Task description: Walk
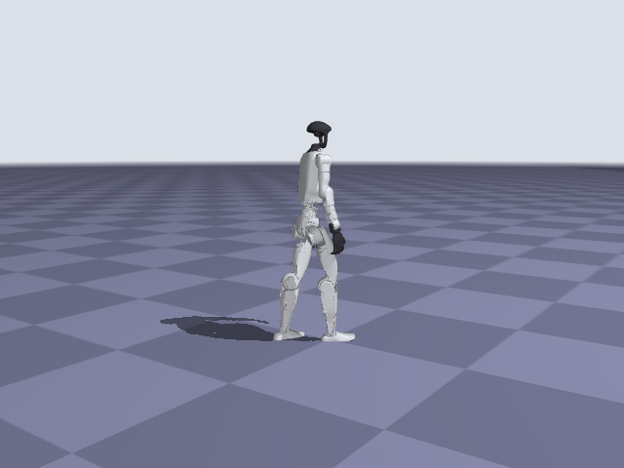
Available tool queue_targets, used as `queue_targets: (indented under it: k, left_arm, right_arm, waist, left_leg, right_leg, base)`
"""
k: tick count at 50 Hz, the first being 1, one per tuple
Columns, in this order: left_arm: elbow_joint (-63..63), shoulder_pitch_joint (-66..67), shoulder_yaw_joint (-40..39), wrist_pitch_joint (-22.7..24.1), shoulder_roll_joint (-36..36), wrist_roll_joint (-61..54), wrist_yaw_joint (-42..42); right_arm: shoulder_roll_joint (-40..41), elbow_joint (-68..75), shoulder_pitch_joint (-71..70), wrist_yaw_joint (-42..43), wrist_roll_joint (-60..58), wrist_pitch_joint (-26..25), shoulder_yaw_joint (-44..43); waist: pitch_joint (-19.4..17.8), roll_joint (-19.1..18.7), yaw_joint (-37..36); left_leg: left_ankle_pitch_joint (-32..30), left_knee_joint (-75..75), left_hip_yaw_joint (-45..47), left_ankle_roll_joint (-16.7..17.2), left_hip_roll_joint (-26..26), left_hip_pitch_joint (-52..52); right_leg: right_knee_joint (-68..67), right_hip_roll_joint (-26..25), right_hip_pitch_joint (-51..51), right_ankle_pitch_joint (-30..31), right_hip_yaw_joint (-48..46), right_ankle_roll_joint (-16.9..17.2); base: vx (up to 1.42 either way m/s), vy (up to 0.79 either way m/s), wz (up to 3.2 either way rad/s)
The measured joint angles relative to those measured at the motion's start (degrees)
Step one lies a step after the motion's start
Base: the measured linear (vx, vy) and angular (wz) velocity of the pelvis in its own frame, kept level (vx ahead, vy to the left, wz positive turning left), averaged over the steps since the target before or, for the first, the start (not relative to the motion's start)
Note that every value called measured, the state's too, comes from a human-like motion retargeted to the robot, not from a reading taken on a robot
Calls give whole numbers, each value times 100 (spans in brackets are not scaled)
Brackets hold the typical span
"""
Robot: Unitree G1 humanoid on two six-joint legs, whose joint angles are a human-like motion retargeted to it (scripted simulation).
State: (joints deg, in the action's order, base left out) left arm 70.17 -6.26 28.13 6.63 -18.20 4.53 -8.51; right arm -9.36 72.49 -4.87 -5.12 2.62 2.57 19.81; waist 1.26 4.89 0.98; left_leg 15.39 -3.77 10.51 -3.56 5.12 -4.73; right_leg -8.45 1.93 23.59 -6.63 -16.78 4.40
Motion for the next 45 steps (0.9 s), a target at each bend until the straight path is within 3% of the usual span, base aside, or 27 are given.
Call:
queue_targets:
  k: [19,24,27,30,34,38,45]
  left_arm:
    - [-662,-192,-203,44,-7,-462,-88]
    - [-609,-91,-432,-8,-59,-482,-58]
    - [-507,-21,-585,-63,-94,-450,-18]
    - [-390,30,-726,-127,-130,-402,28]
    - [-230,100,-882,-214,-159,-331,68]
    - [-88,210,-1022,-263,-150,-322,91]
    - [48,428,-1189,-248,-112,-408,153]
  right_arm:
    - [-133,76,60,77,188,-20,-229]
    - [-179,117,-22,138,202,4,-360]
    - [-202,156,-76,144,203,13,-425]
    - [-223,186,-122,132,194,5,-493]
    - [-226,257,-138,111,168,-50,-583]
    - [-206,368,-112,98,152,-115,-672]
    - [-205,594,-103,51,146,-184,-779]
  waist:
    - [38,-205,176]
    - [50,-228,260]
    - [28,-190,250]
    - [-32,-140,190]
    - [-130,-158,6]
    - [-198,-166,-201]
    - [-236,-116,-486]
  left_leg:
    - [318,599,329,125,-141,-115]
    - [340,1421,1192,171,-325,112]
    - [559,2365,1559,44,-561,384]
    - [1134,3547,1784,-287,-898,752]
    - [1637,4561,1636,-473,-1197,1283]
    - [1966,4570,1240,-524,-1160,1722]
    - [1642,3322,3,-375,-558,2163]
  right_leg:
    - [-79,-80,-355,-658,-123,-97]
    - [12,-81,-550,-783,-79,-114]
    - [82,-84,-688,-855,4,-129]
    - [100,-100,-832,-967,99,-148]
    - [34,-269,-976,-1124,284,-144]
    - [-85,-412,-1042,-1254,571,-101]
    - [-322,-572,-1062,-1440,1281,-38]
  base:
    - [10,-6,-8]
    - [17,-8,2]
    - [17,-8,-16]
    - [16,-6,-33]
    - [15,-3,-61]
    - [17,-1,-81]
    - [18,1,-104]
